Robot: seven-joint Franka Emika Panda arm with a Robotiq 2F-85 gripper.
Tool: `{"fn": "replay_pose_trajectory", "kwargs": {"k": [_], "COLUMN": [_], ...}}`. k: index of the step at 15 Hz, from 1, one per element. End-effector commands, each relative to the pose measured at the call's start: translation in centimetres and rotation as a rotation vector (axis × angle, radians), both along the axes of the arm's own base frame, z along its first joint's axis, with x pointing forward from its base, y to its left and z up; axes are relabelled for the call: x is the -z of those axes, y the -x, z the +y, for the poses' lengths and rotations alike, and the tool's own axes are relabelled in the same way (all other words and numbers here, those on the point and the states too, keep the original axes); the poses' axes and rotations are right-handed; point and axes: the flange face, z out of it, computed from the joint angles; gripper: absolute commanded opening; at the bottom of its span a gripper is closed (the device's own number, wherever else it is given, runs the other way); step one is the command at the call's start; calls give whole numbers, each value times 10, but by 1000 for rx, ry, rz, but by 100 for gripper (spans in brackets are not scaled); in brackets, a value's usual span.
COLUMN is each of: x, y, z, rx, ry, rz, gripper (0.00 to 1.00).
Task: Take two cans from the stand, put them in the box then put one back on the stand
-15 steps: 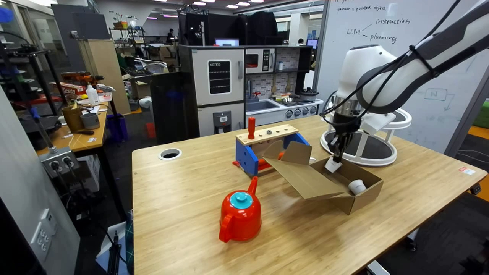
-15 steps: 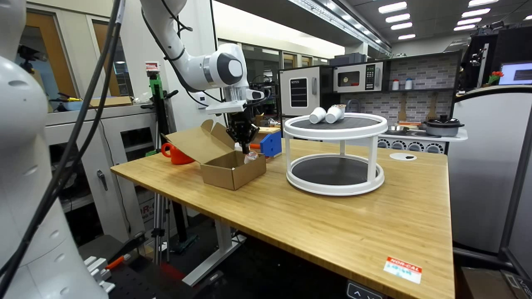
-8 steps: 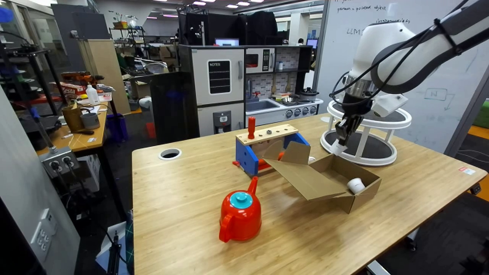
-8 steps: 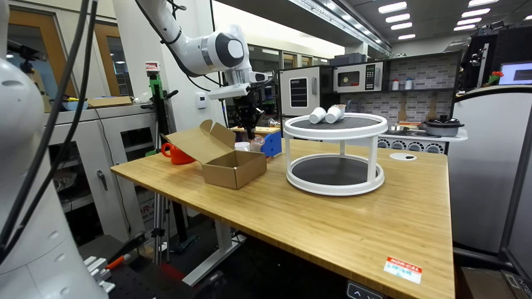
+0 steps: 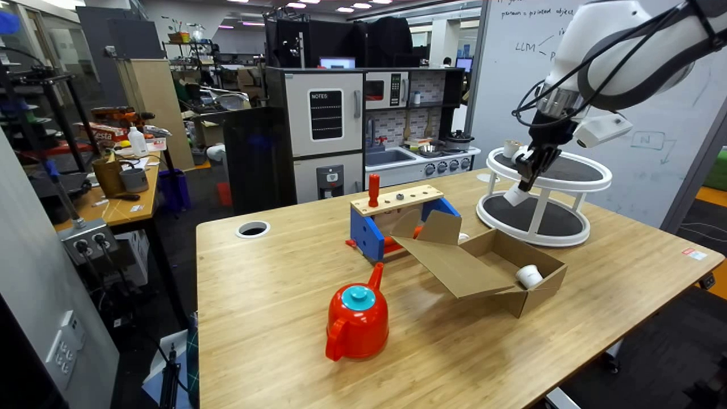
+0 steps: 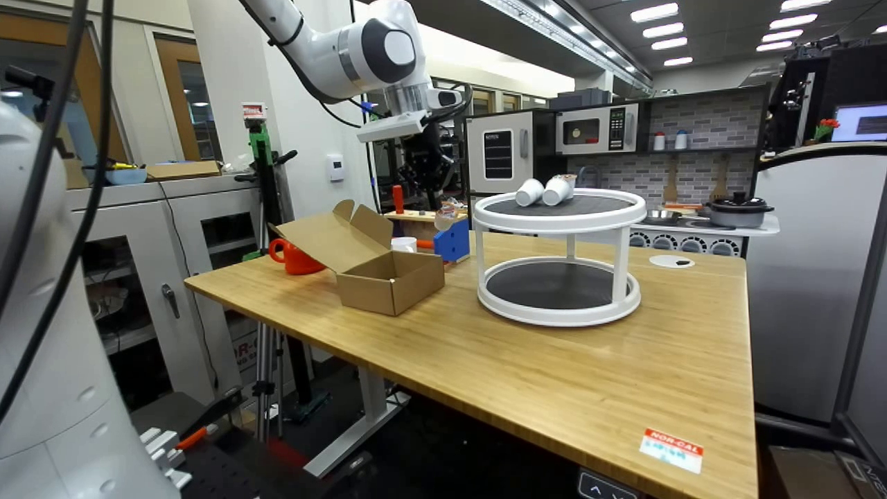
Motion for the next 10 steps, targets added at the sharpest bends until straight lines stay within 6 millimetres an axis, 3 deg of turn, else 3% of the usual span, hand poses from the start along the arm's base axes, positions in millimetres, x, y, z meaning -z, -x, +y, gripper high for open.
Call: {"fn": "replay_pose_trajectory", "kwargs": {"k": [1, 4, 6, 10], "x": [-36, -72, -87, -91], "y": [12, 18, 17, 10], "z": [2, 7, -1, -36], "rx": [-44, -79, -60, 41], "ry": [-75, -125, -124, -66], "rz": [-56, -139, -189, -251], "gripper": [1, 1, 1, 1]}}
